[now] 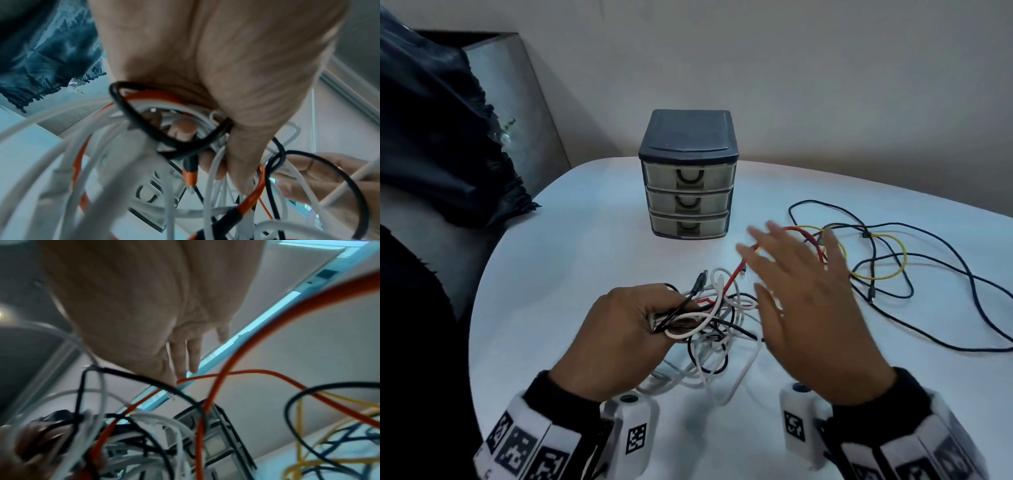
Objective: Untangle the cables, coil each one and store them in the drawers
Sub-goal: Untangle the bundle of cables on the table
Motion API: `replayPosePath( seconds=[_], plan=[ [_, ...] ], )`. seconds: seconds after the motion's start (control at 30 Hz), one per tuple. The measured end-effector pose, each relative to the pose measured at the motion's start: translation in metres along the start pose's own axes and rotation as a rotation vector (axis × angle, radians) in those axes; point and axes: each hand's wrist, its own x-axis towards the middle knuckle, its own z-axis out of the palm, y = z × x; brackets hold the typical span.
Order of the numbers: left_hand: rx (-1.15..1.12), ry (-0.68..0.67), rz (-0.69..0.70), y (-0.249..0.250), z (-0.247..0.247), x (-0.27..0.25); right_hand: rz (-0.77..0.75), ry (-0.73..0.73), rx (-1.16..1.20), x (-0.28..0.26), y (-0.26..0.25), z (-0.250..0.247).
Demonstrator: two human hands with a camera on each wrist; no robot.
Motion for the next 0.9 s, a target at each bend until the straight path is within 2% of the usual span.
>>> replayPosePath(
  seconds=[0.1,0.17,0.23,0.3,0.37,0.43,0.5,0.63,0.77,0.83,0.9],
  plan=[
    [0.002,-0.016,0.000,0.001,0.000,0.000,-0.073,0.016,-0.017,0.001,-0.002,0.005],
    [-0.027,-0.009,-0.017,-0.001,-0.001,-0.001,-0.050,0.166,0.046,0.002,0.002,0.001],
    [-0.063,0.005,-0.039,-0.002,-0.004,-0.001,0.109,0.379,0.162,0.004,0.007,-0.009],
    [-0.060,0.003,-0.063,-0.008,-0.007,-0.001,0.388,0.571,0.323,0.006,0.018,-0.024],
    [-0.057,-0.009,-0.094,-0.010,-0.010,-0.003,0.584,0.704,0.400,0.006,0.037,-0.036],
    [-0.110,0.030,-0.118,-0.011,-0.011,-0.004,0.674,0.693,0.378,0.008,0.055,-0.045],
    [-0.271,0.079,-0.161,-0.009,-0.011,-0.004,0.698,0.601,0.356,0.007,0.062,-0.043],
    [-0.506,0.194,-0.340,-0.012,-0.012,0.003,0.668,0.432,0.484,0.005,0.045,-0.026],
    [-0.758,0.236,-0.501,-0.008,-0.010,0.007,0.562,0.255,0.678,0.008,0.028,-0.032],
    [-0.701,0.251,-0.515,-0.004,-0.011,0.007,0.524,0.291,0.759,0.009,0.026,-0.052],
    [-0.513,0.277,-0.463,-0.004,-0.012,0.006,0.467,0.416,0.812,0.009,0.028,-0.074]
  ],
)
